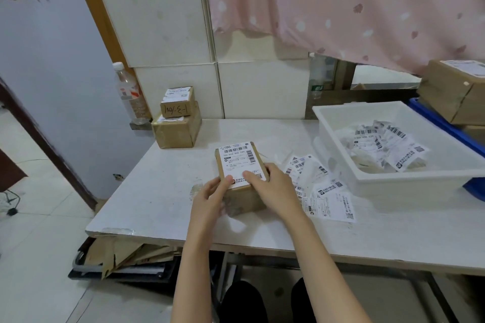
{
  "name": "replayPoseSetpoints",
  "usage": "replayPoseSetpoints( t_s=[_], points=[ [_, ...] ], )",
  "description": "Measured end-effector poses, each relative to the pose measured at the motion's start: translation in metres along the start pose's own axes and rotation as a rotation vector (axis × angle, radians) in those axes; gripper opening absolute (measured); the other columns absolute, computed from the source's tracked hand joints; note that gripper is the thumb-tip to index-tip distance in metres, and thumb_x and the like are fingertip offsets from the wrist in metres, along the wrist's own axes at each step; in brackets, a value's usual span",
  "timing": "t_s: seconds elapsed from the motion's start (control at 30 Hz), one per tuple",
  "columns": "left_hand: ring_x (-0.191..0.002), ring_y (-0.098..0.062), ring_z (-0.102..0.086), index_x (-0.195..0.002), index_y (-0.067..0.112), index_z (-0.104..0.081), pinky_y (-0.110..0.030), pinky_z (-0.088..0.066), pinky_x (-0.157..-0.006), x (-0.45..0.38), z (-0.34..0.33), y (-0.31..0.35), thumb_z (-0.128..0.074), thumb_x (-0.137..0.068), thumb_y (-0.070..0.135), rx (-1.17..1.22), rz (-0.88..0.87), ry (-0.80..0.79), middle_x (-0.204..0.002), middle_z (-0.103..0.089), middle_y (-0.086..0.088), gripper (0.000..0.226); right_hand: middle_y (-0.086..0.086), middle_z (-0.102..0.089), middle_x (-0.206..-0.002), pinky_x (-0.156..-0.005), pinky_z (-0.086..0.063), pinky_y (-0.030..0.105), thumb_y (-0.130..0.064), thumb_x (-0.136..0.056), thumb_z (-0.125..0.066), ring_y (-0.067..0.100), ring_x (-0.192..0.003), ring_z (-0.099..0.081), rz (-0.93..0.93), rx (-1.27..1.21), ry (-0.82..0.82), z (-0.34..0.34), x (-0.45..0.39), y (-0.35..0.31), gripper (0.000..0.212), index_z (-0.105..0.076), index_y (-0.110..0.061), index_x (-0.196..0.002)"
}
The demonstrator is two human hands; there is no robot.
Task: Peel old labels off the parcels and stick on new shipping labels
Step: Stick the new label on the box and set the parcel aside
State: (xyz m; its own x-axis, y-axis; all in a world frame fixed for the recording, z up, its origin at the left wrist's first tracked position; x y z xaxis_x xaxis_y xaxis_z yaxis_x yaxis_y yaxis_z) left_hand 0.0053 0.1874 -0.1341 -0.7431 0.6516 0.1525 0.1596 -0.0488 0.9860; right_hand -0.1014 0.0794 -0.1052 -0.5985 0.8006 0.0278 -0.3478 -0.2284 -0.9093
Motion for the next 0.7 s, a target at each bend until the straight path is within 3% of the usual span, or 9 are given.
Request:
replayPoseSetpoints(
  t_s=[0.1, 0.2, 0.33, 0.53, 0.7],
  points=[
    [-0.077, -0.001, -0.068, -0.12, 0.016, -0.067, -0.012, -0.051, -0.056, 0.004, -0.002, 0.008, -0.065, -0.093, 0.032, 0.031, -0.039, 0.054, -0.109, -0.072, 0.002, 0.032, -0.005, -0.06, -0.125, -0.099, -0.043, 0.036, -0.041, -0.091, -0.059, 0.019, -0.119, -0.051, 0.072, 0.044, 0.037, -0.002, 0.002, -0.008, 0.035, -0.059, -0.024, -0.121],
    [-0.09, -0.003, -0.068, -0.118, 0.018, -0.07, -0.015, -0.051, -0.061, 0.009, -0.005, 0.018, -0.061, -0.095, 0.033, 0.014, -0.098, 0.094, -0.109, -0.073, 0.004, 0.029, 0.001, -0.044, -0.138, -0.107, -0.032, 0.036, -0.052, -0.09, -0.055, 0.024, -0.129, -0.034, 0.1, 0.283, 0.132, 0.003, 0.0, -0.017, 0.046, -0.061, -0.026, -0.126],
    [-0.107, -0.012, -0.063, -0.118, 0.021, -0.07, -0.026, -0.049, -0.076, 0.01, -0.007, 0.027, -0.061, -0.094, 0.038, 0.044, -0.117, 0.19, -0.112, -0.071, 0.005, 0.03, -0.001, -0.05, -0.117, -0.101, -0.042, 0.041, -0.056, -0.088, -0.055, 0.021, -0.114, -0.048, 0.081, 0.124, 0.078, 0.005, 0.001, -0.022, 0.044, -0.058, -0.033, -0.125],
    [-0.11, -0.011, -0.062, -0.122, 0.028, -0.067, -0.036, -0.05, -0.096, 0.016, -0.016, 0.039, -0.055, -0.097, 0.04, 0.028, -0.178, 0.238, -0.115, -0.069, 0.01, 0.03, -0.009, -0.061, -0.119, -0.097, -0.048, 0.035, -0.063, -0.081, -0.06, 0.01, -0.108, -0.058, 0.072, -0.098, -0.002, 0.009, 0.007, -0.023, 0.056, -0.041, -0.047, -0.131],
    [-0.11, -0.011, -0.062, -0.117, 0.03, -0.069, -0.042, -0.049, -0.101, 0.023, -0.031, 0.044, -0.055, -0.096, 0.04, 0.066, -0.171, 0.243, -0.115, -0.069, 0.009, 0.027, -0.012, -0.053, -0.126, -0.101, -0.045, 0.036, -0.075, -0.072, -0.056, 0.01, -0.115, -0.055, 0.091, -0.055, 0.045, 0.021, 0.01, -0.023, 0.068, -0.04, -0.049, -0.133]
  ],
)
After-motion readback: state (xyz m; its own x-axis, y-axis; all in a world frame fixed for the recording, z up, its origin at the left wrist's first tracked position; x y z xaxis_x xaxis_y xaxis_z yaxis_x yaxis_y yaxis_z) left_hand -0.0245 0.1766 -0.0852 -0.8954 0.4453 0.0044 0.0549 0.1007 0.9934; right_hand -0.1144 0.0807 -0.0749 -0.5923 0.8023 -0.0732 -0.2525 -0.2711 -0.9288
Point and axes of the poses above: each hand's wrist, its own x-axis away from the middle knuckle, its own z-axis out of the back of the hand, y = z × x, the point moved 3 cm from there along -x, towards the middle knuckle
